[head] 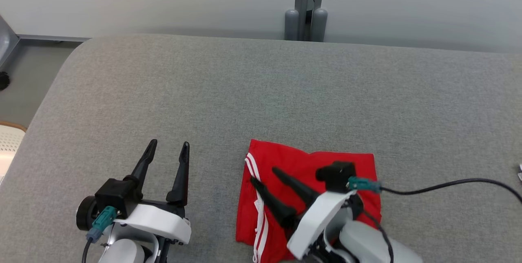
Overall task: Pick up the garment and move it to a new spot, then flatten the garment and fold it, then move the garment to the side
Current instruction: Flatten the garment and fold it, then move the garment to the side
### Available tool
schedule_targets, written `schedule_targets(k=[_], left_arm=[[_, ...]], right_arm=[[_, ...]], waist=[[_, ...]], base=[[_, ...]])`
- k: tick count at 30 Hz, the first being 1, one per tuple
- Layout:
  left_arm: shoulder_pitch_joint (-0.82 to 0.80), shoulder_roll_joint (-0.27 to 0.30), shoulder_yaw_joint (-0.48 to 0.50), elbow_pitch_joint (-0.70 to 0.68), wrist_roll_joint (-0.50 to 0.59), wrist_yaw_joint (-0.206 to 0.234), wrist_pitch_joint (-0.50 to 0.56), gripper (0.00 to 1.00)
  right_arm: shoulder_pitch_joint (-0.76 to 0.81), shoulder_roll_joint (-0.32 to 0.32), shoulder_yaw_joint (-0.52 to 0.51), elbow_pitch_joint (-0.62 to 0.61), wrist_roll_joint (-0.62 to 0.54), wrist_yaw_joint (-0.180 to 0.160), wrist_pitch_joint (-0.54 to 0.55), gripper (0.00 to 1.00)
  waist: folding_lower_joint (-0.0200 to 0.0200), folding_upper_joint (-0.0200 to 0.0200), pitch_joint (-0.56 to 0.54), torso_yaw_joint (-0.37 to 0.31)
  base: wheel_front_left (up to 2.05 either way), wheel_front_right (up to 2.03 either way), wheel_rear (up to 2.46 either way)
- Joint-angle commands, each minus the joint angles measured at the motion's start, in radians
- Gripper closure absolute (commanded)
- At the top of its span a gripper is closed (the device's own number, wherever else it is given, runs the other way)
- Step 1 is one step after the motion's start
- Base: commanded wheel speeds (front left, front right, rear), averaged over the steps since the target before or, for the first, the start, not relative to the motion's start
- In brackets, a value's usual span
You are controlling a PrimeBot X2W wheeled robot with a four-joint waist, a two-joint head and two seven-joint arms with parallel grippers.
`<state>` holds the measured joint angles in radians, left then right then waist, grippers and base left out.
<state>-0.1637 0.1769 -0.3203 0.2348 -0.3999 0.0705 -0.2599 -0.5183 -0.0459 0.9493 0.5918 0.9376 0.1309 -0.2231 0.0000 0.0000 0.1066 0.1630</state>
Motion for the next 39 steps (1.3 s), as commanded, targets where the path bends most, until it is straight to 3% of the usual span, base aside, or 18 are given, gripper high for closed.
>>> schedule_targets(k=[1,4,7,14,21,29,39], left_arm=[[-0.004,0.004,0.007,0.0,0.006,-0.001,-0.004,0.0],[0.01,0.008,0.018,-0.004,0.007,0.006,-0.004,0.0],[0.015,0.013,0.031,-0.011,0.011,0.011,-0.004,0.0],[0.035,0.029,0.056,-0.028,0.014,0.027,-0.004,0.0],[0.063,0.054,0.072,-0.065,0.013,0.047,0.008,0.0],[0.113,0.075,0.075,-0.117,0.005,0.068,0.036,0.0],[0.193,0.085,0.077,-0.165,-0.01,0.097,0.06,0.0]], right_arm=[[-0.012,-0.009,-0.008,-0.002,0.0,0.0,-0.013,0.0],[-0.034,-0.009,-0.082,-0.005,-0.025,0.0,-0.039,0.0],[-0.032,-0.013,-0.224,-0.032,-0.102,0.0,-0.044,0.0],[0.105,-0.044,-0.552,-0.18,-0.333,0.0,-0.043,0.0],[0.253,-0.068,-0.768,-0.286,-0.508,0.0,-0.033,0.0],[0.401,-0.064,-0.898,-0.413,-0.642,0.0,0.043,0.0],[0.554,-0.034,-0.96,-0.543,-0.712,0.0,0.13,0.0]], waist=[[0.0,0.0,-0.001,-0.005],[0.0,0.0,-0.006,-0.023],[0.0,0.0,-0.012,-0.042],[0.0,0.0,-0.034,-0.084],[0.0,0.0,-0.053,-0.125],[0.0,0.0,-0.075,-0.156],[0.0,0.0,-0.112,-0.167]], base=[[0.0,0.0,0.0],[0.0,0.0,0.0],[0.0,0.0,0.0],[0.0,0.0,0.0],[0.0,0.0,0.0],[0.0,0.0,0.0],[0.0,0.0,0.0]])
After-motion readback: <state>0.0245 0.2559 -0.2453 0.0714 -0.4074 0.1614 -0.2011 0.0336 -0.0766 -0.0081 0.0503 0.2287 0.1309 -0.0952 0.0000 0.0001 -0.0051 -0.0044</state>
